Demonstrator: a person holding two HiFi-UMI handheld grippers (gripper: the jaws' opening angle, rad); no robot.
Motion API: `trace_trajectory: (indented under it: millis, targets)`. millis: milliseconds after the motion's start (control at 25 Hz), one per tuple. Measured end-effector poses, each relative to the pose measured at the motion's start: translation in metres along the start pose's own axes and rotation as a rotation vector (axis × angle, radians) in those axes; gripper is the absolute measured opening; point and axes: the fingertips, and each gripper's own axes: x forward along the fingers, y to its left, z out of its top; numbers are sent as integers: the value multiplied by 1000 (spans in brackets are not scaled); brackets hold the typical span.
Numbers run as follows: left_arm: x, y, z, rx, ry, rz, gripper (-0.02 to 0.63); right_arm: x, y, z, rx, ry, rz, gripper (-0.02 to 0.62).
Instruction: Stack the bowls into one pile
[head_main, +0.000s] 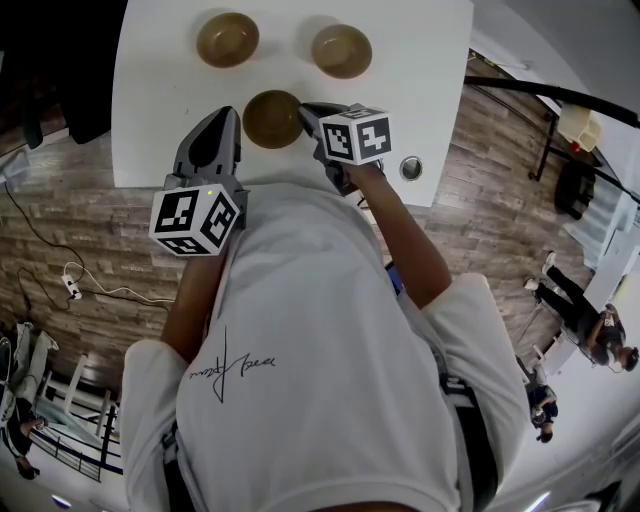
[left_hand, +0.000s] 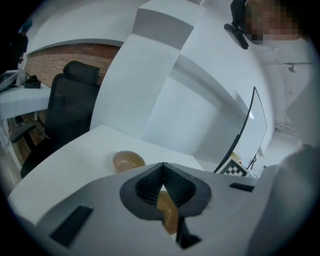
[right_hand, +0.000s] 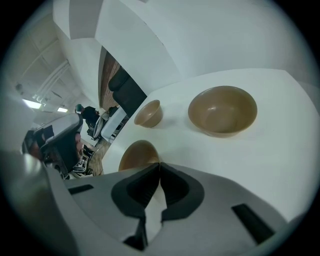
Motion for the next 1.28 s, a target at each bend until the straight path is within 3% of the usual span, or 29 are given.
trace_trajectory:
  millis: [1280]
  targets:
    - [-6,10,2,-18,-15,5,8,-17,16,29,-9,-49,21,17]
